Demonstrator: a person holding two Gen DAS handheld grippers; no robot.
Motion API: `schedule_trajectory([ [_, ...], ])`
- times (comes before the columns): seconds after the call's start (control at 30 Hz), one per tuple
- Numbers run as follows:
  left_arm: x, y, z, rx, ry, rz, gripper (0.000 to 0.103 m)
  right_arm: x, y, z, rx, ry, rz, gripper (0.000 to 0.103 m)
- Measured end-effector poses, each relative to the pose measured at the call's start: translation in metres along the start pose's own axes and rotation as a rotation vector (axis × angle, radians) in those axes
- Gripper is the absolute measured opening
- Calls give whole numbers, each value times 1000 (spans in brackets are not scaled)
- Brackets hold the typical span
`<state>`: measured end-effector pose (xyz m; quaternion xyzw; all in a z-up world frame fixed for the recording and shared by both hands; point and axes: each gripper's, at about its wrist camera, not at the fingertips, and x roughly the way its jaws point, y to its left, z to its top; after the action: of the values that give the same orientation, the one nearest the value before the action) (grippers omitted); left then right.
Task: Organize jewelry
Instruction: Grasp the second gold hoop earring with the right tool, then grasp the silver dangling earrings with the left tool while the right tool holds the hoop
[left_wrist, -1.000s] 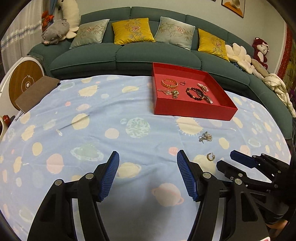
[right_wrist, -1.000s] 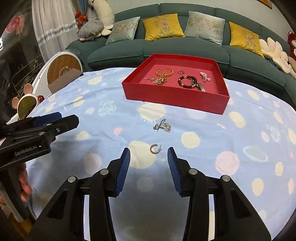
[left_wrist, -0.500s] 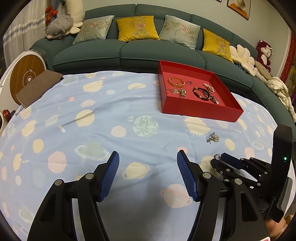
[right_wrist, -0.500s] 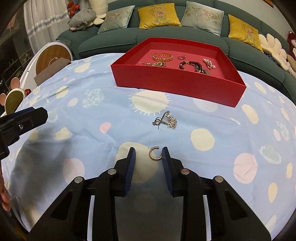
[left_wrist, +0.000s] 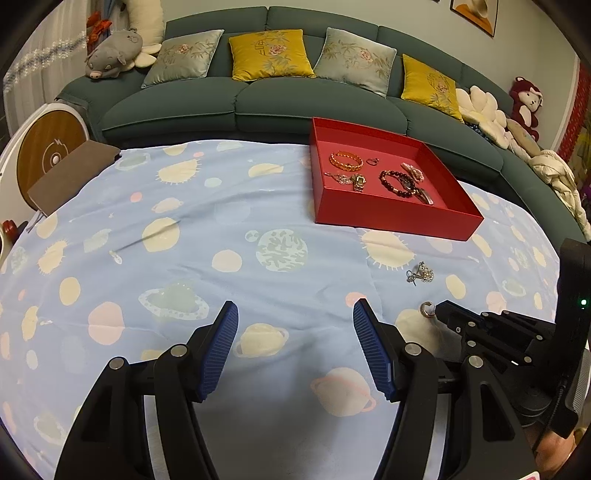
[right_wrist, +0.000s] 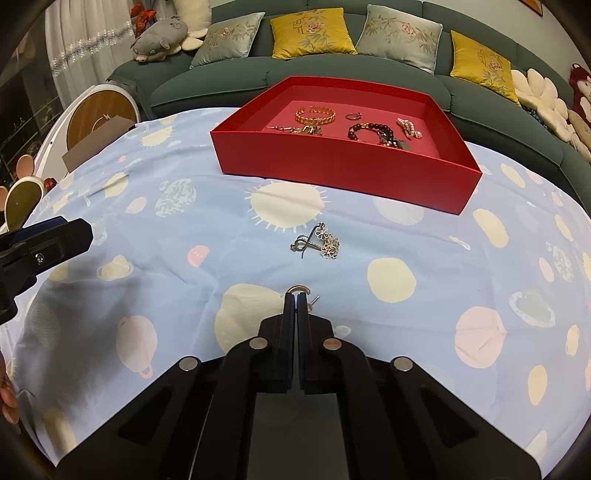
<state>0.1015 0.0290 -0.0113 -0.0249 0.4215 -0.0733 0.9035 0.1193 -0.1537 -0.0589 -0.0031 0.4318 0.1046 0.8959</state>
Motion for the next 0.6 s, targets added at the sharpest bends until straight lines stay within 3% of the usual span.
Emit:
schedule_trajectory([
  [0.33,3,-10,2,-1,2,-16,62,-21,-18,1,33,-28,46,1],
  [0.4,3,-12,2,0,3,-18,62,-16,-17,0,33,-8,54,5],
  [0.47,2,-14,1,3,2,-21,62,-13,-13,-2,27,-4,55,17],
  [0.6,2,-12,1,7,3,-20,62,-5,-8,-1,25,7,53,21],
])
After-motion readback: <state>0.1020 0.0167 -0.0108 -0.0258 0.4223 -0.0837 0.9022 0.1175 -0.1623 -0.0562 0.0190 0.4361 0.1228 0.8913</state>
